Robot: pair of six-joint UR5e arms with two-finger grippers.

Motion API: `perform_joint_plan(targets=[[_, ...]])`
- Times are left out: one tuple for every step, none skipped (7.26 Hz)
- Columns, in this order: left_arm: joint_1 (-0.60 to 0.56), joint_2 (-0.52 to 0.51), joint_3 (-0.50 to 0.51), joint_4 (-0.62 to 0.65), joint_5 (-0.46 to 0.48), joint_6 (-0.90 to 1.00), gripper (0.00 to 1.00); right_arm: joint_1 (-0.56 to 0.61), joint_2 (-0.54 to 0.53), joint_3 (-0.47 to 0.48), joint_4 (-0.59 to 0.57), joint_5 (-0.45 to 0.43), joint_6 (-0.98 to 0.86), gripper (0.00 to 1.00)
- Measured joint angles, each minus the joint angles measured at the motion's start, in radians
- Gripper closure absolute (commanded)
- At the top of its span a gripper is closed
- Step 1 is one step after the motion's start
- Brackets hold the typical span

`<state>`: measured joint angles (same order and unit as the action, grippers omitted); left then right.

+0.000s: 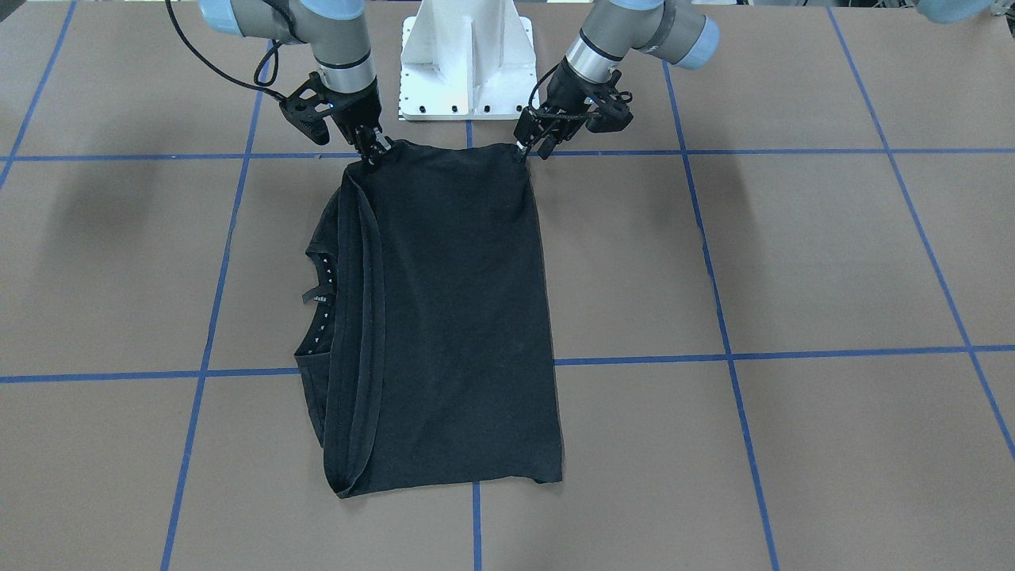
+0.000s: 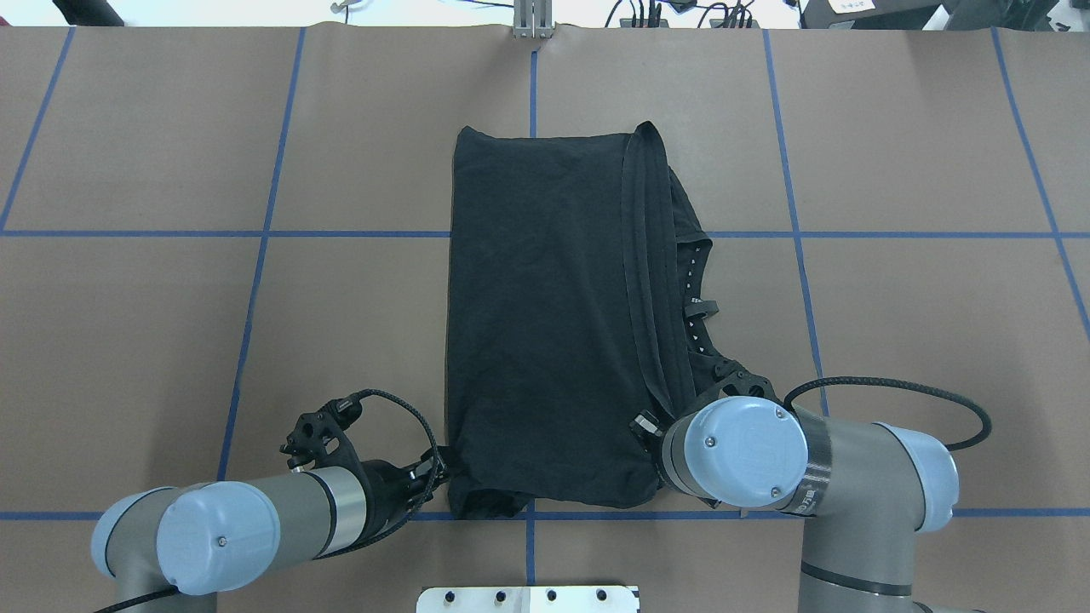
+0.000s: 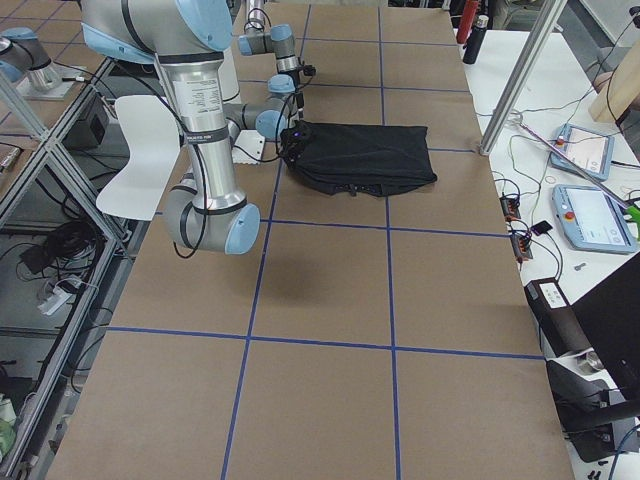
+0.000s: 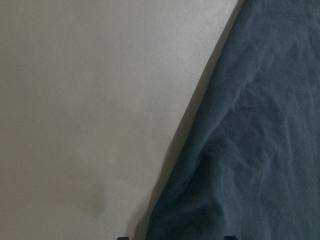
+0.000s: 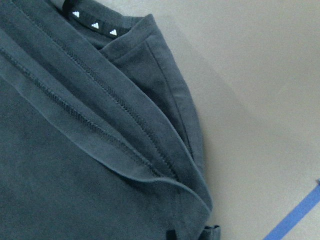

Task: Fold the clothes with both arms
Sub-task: 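Move the left gripper to the shirt's corner nearest the robot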

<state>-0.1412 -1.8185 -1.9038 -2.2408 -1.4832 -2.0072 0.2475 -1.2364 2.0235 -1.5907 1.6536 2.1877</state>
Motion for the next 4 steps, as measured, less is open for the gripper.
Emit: perform_joint_plan(targets=[[0.015,-0.002,0.002,0.001,0.0,-0.002,0.42,0.0,0.0,0.0,0.0,0.0,0.0,1.0],[0.026,-0.003,0.005,0.001,0.0,-0.003,0.5,0.0,0.0,0.0,0.0,0.0,0.0,1.0],[0.034,-0.01,0.011,0.001,0.0,-0.003,0.53,0.0,0.0,0.0,0.0,0.0,0.0,1.0],[0.037,-0.019,0.02,0.001,0.0,-0.004,0.56,-0.001,0.0,0.0,0.0,0.0,0.0,1.0]])
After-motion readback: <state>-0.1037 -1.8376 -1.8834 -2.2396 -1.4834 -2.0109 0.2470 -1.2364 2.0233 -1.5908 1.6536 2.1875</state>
